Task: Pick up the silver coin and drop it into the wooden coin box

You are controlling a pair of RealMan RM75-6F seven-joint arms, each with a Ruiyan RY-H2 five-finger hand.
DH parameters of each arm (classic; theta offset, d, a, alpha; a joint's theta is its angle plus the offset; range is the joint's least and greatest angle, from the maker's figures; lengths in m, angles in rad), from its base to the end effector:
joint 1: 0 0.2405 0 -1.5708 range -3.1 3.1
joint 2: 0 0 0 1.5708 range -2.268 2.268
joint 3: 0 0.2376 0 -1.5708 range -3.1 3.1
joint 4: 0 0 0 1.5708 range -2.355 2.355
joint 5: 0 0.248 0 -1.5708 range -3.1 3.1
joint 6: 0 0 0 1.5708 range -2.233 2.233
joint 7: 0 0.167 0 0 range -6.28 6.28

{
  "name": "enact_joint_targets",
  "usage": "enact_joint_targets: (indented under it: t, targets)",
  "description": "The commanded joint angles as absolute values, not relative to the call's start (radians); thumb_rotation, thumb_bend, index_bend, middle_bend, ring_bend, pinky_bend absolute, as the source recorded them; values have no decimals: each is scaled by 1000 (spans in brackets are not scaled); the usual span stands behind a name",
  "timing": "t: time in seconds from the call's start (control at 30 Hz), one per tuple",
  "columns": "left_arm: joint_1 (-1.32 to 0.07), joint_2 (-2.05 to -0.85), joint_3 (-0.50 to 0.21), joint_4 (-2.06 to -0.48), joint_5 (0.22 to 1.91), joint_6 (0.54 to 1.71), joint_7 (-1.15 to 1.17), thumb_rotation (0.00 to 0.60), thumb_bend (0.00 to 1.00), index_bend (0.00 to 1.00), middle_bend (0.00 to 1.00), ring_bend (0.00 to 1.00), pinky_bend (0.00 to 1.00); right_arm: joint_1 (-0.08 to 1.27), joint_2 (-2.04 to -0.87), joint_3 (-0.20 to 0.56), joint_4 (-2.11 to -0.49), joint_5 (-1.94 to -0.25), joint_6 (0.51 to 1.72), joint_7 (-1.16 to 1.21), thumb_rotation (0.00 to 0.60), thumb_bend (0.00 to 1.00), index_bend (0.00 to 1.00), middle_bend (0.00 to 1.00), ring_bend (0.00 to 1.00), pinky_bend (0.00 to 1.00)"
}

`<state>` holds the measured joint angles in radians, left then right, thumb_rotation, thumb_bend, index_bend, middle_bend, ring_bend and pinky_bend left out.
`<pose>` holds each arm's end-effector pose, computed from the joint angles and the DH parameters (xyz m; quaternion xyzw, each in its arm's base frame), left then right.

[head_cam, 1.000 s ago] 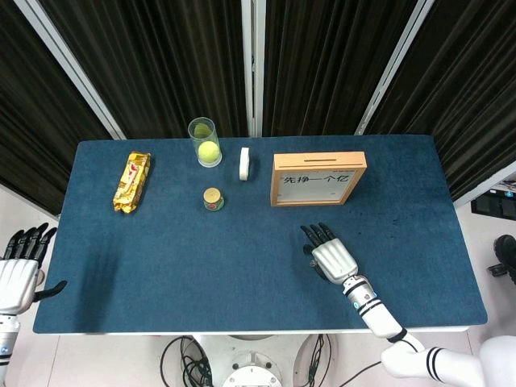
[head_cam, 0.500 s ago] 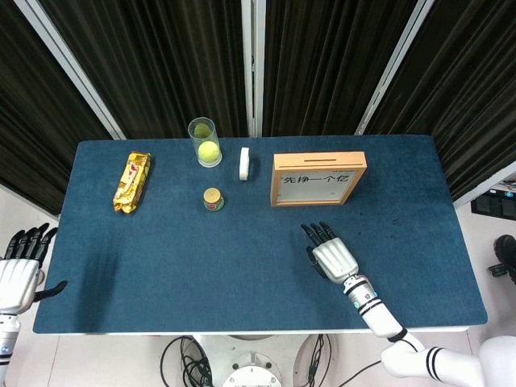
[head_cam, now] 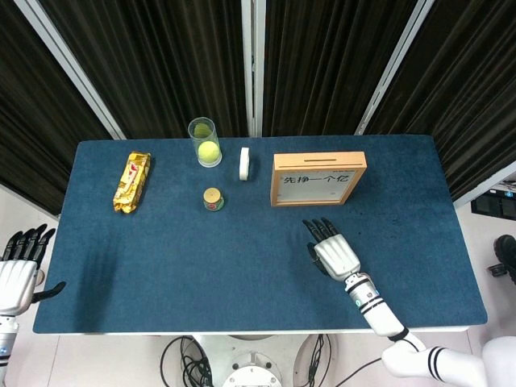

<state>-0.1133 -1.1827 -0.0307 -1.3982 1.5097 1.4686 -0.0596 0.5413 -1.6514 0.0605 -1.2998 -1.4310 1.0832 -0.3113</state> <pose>-0.3455 0.2141 0.1162 -0.6190 -0.3601 -0.3623 0.5965 -0.1891 -0.3056 -0.0857 0.7727 -0.3075 0.3519 0.4296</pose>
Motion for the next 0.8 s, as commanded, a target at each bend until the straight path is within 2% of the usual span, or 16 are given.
enact_joint_targets:
  t: [0.03, 0.23, 0.37, 0.6, 0.8]
  targets:
    - [-111, -1182, -31, -1399, 1512, 1474, -64, 600, 123, 35, 0, 0, 0, 534, -1609, 73, -1351, -1466, 1136, -297, 600, 336, 705, 11, 0, 0]
    - [-106, -1178, -30, -1404, 1519, 1487, -67, 600, 123, 36, 0, 0, 0, 516, -1487, 121, -1521, -1544, 1279, -314, 600, 336, 732, 23, 0, 0]
    - [-107, -1172, -28, -1414, 1529, 1493, -65, 600, 124, 36, 0, 0, 0, 523, -1405, 178, -1644, -1548, 1314, -392, 600, 336, 740, 24, 0, 0]
    - [-105, -1164, -26, -1427, 1539, 1502, -59, 600, 123, 36, 0, 0, 0, 571, -1312, 299, -1796, -1461, 1285, -477, 600, 336, 747, 26, 0, 0]
    - [-108, -1155, -26, -1440, 1545, 1501, -51, 600, 123, 36, 0, 0, 0, 665, -1283, 431, -1791, -1254, 1197, -579, 600, 344, 760, 29, 0, 0]
